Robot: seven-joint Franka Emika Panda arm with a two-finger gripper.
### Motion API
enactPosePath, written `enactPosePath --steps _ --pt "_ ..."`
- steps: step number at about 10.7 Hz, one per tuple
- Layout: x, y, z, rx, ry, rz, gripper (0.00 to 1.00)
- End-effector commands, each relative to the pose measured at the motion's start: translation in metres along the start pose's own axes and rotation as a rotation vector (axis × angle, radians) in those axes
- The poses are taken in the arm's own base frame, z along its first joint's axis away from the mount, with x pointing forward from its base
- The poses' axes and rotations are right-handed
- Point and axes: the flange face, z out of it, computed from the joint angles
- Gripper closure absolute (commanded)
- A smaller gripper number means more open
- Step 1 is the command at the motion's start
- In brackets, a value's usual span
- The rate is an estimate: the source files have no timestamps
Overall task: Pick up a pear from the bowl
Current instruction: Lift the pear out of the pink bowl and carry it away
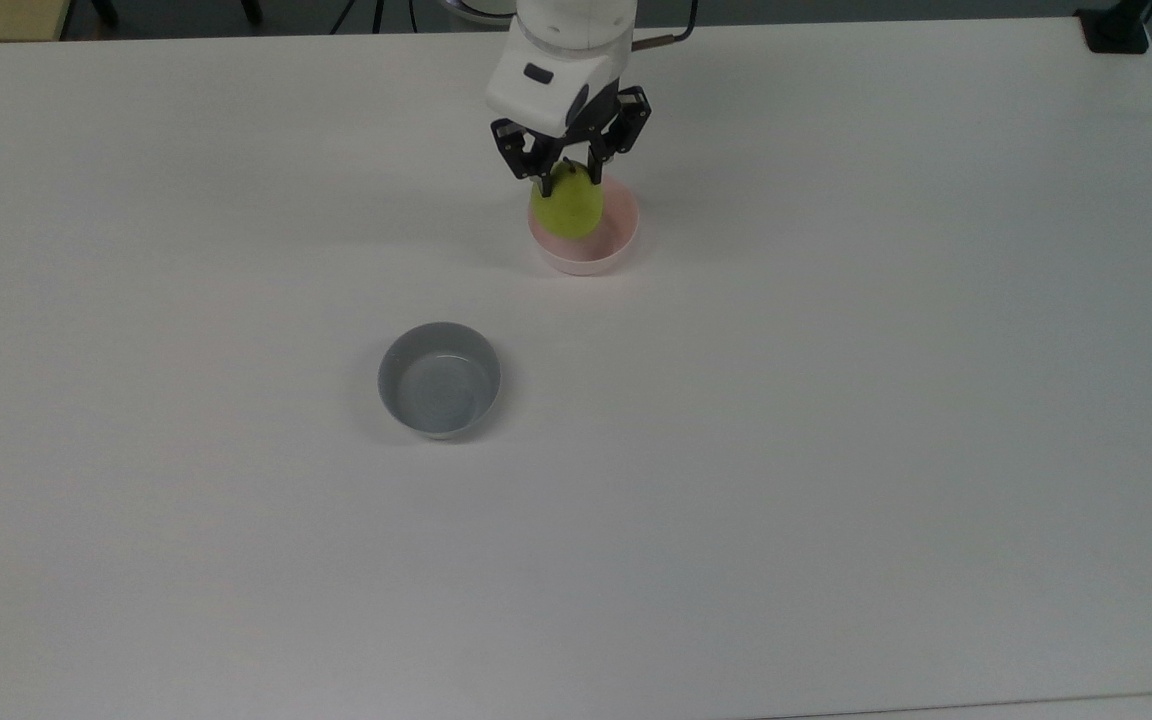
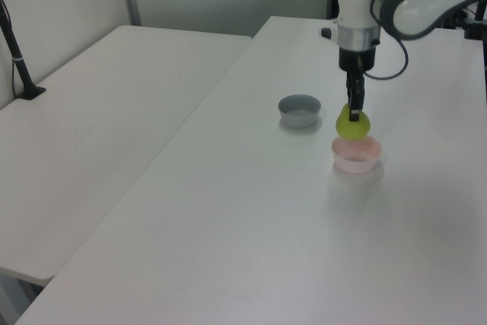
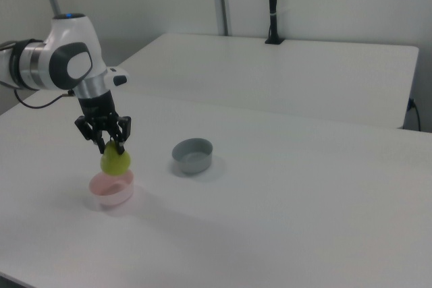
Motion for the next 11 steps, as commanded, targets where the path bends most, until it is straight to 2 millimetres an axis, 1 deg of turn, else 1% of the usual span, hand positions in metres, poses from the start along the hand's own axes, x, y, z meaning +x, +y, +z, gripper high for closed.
enactPosePath --steps 1,3,4,6,8,9,10,11 --pt "-0.006 0.03 -0.04 0.027 0.017 0.058 1.0" --pt "-0.018 0.066 -0.051 0.02 0.031 0.087 1.0" --pt "-0.028 0.097 -0.053 0.018 0.034 0.089 1.0" --pt "-0.055 0.158 -0.055 0.012 0.042 0.067 1.0" --pt "-0.083 0.212 -0.043 0.016 0.034 0.098 1.0" --pt "-0.095 0.237 -0.031 0.02 0.026 0.118 1.0" --pt "-0.103 0.261 -0.02 0.005 0.038 0.134 1.0" --pt "-0.109 0.28 -0.006 -0.008 0.052 0.146 1.0"
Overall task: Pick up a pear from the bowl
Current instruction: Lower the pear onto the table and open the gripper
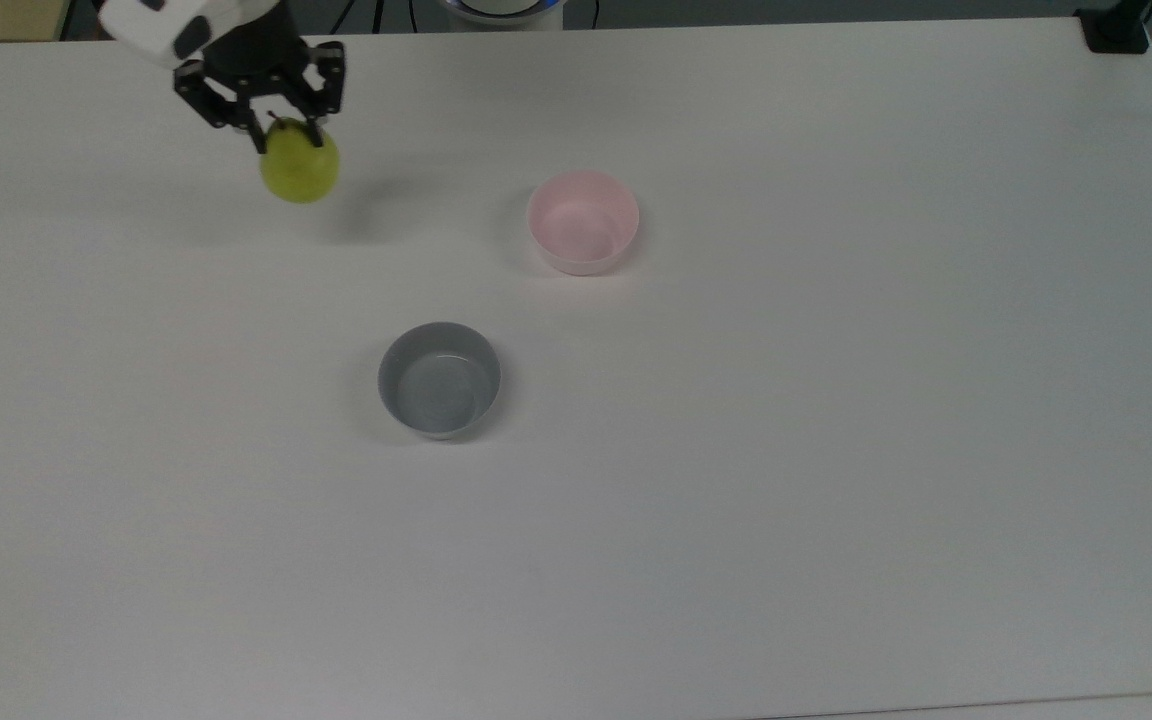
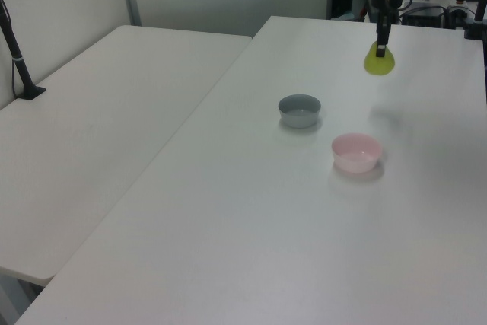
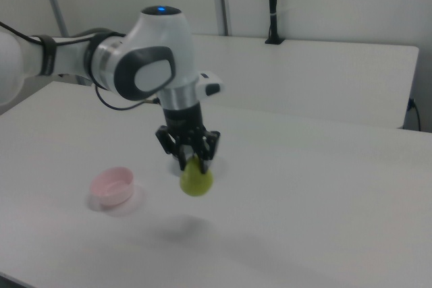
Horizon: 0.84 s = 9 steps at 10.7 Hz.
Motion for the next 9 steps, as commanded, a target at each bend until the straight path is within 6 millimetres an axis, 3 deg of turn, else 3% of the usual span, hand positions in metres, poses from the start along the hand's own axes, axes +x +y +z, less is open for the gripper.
enactPosePath --steps 1,3,5,9 --pt "-0.011 0.05 0.036 -0.014 0.031 0.023 1.0" --pt "-0.011 0.072 0.067 -0.027 0.029 0.049 1.0" --pt "-0.009 0.081 0.092 -0.036 0.014 0.05 1.0" --pt "-0.005 0.086 0.115 -0.037 0.011 0.062 1.0"
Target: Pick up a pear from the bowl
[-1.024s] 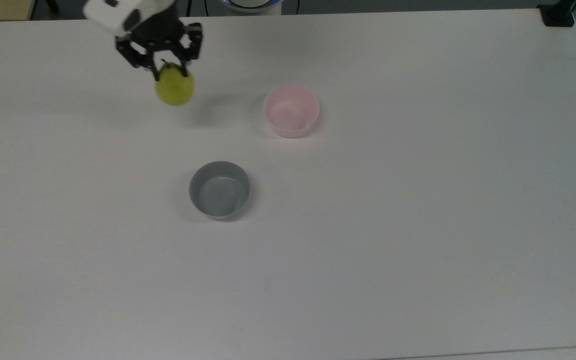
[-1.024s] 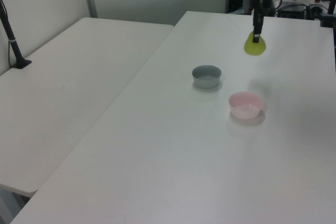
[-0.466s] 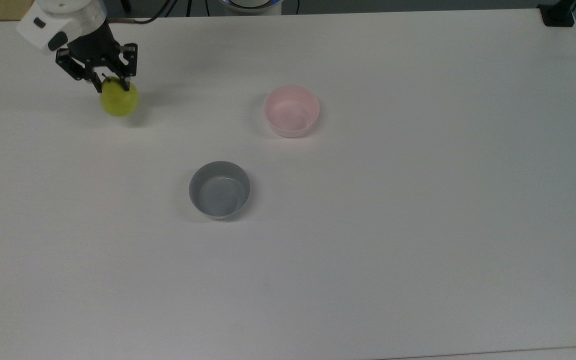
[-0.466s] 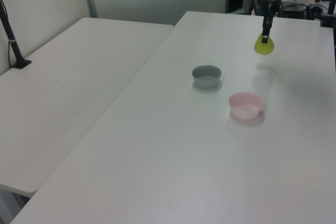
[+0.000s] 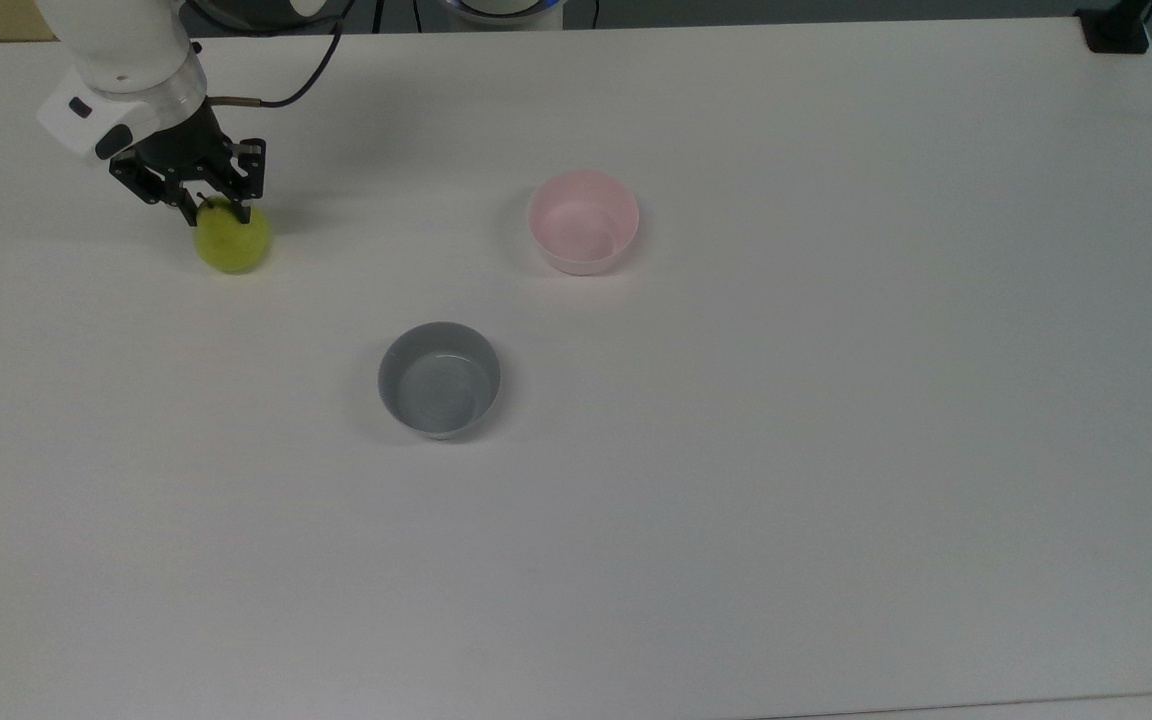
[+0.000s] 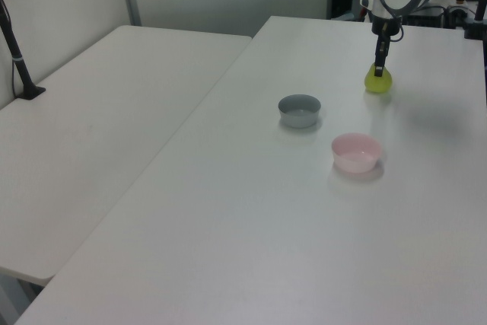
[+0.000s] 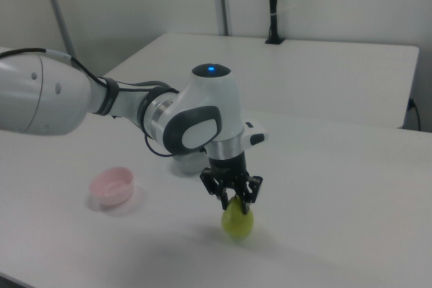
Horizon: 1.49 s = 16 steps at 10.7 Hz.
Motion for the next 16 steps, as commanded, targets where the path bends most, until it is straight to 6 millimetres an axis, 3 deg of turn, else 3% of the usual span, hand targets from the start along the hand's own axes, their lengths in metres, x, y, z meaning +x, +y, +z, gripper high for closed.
enactPosePath --steps 1,2,4,5,8,11,14,16 --pt "-0.001 0.001 0.01 -0.004 -0.003 -0.004 1.0" --pt "-0.001 0.001 0.01 0.002 -0.003 0.0 0.81" --pt "-0.002 0.003 0.006 0.002 -0.003 0.016 0.16" --pt "-0.001 0.004 0.001 -0.001 0.004 0.029 0.0" --pt "-0.004 0.003 -0.029 -0.006 0.017 0.033 0.0" --pt "0.0 -0.006 -0.094 -0.003 0.021 0.019 0.0" --pt "-0.001 -0.037 -0.183 0.027 -0.022 0.022 0.0" --pt "0.006 -0.088 -0.224 0.04 -0.047 -0.005 0.0"
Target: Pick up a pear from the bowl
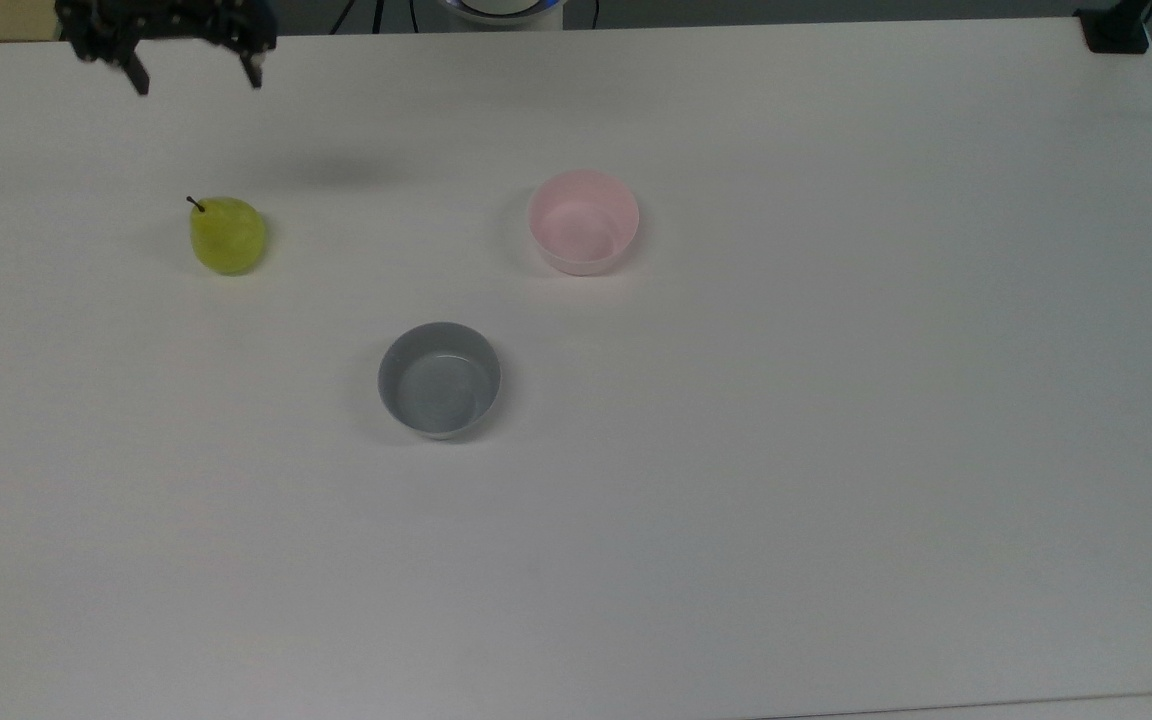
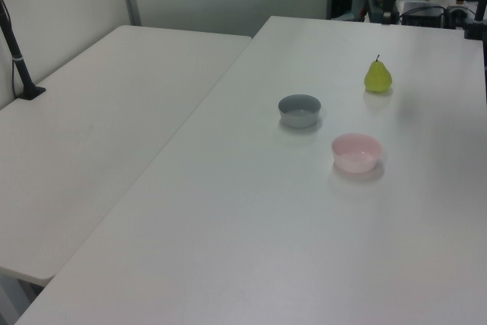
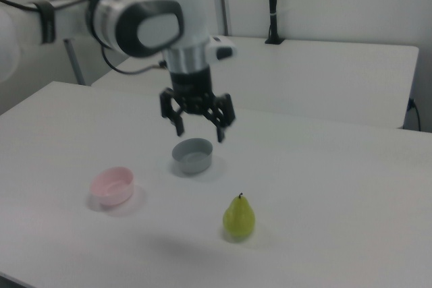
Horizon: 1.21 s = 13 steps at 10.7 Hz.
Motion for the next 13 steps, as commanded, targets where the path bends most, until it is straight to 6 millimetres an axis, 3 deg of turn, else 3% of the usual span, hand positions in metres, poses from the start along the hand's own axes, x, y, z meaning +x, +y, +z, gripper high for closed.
enactPosePath --steps 1,3,6,9,11,13 --pt "0.003 -0.064 -0.062 0.012 -0.014 0.039 0.0" --pt "-0.004 -0.104 -0.084 0.022 -0.035 0.07 0.0" --pt "0.001 -0.131 -0.088 0.042 -0.053 0.071 0.0" --pt "0.026 -0.128 -0.081 0.021 0.048 0.068 0.0" --pt "0.033 -0.125 -0.079 0.019 0.071 0.078 0.0" --pt "0.035 -0.135 -0.078 0.018 0.071 0.063 0.0"
